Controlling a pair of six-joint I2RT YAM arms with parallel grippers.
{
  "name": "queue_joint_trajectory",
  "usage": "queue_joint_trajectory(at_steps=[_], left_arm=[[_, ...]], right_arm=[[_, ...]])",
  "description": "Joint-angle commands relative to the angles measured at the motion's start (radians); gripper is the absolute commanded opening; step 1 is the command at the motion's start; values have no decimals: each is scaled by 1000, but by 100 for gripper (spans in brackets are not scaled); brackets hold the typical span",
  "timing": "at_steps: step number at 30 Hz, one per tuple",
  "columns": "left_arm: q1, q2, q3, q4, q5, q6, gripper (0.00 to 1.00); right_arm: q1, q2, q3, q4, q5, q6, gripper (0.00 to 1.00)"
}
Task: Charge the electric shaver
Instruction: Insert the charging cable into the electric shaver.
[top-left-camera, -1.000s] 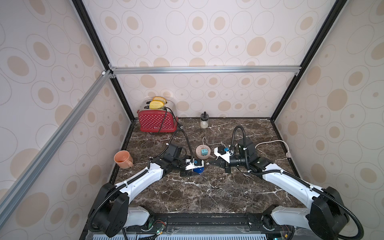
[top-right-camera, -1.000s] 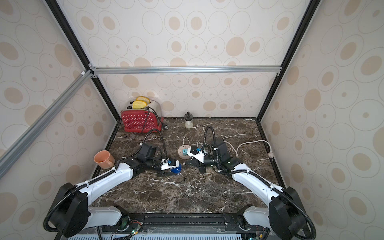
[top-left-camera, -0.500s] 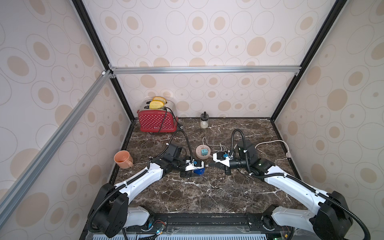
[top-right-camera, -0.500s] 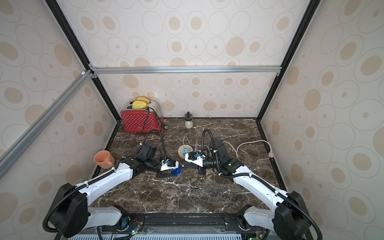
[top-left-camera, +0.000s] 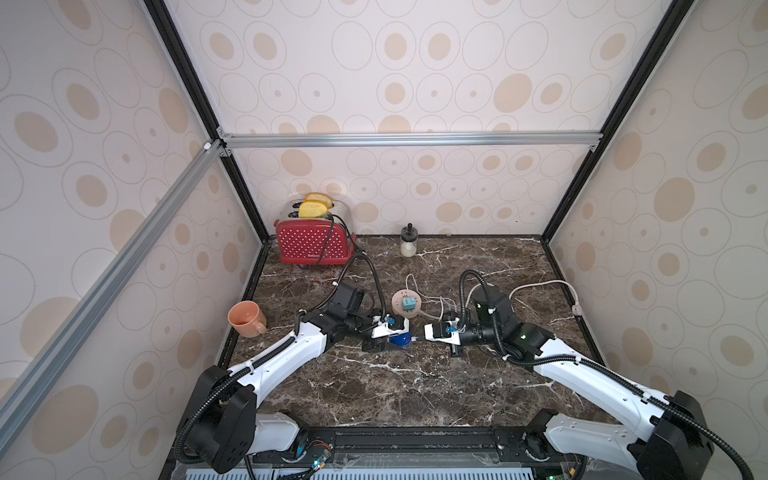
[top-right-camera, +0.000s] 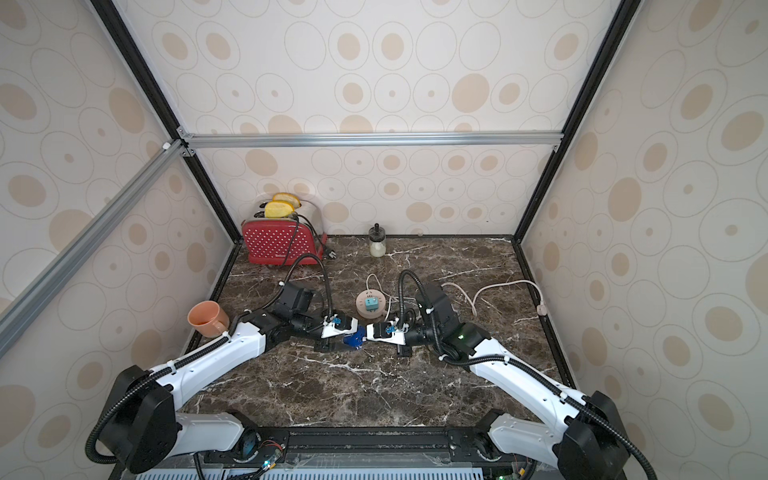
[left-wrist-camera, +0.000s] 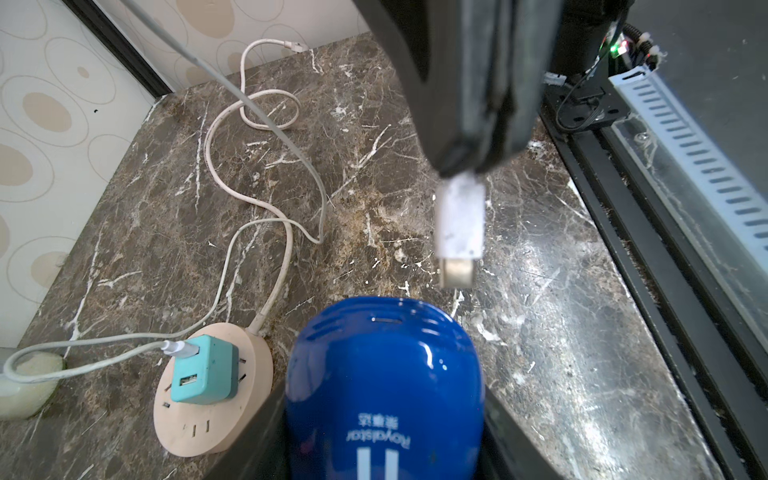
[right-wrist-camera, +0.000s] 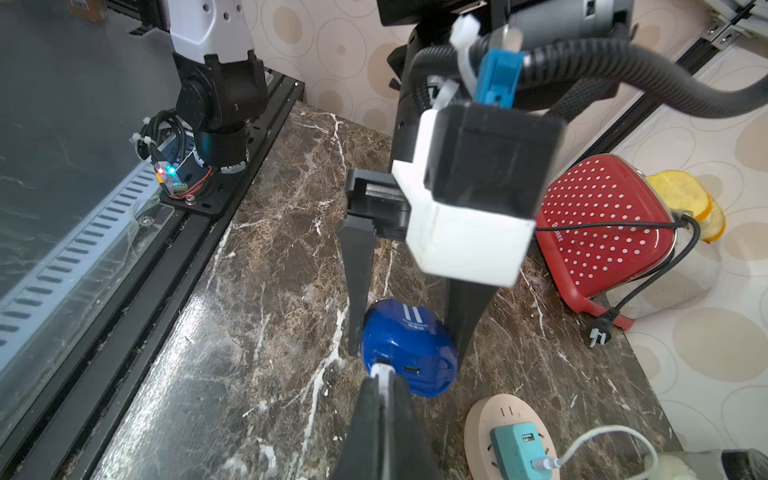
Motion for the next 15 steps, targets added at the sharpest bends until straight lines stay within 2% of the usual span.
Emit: queue_joint_trajectory(at_steps=[1,9,15], left_arm=[[6,-5,47,-27,44,15,0],[6,-3,50,-39,52,21,0],[5,-3,60,-42,55,20,0]], right_arm=[[14,-5,9,-12,37,-63,0],[15,1,2,27,100,-74,0],[16,23,8,41,80,-76,0]])
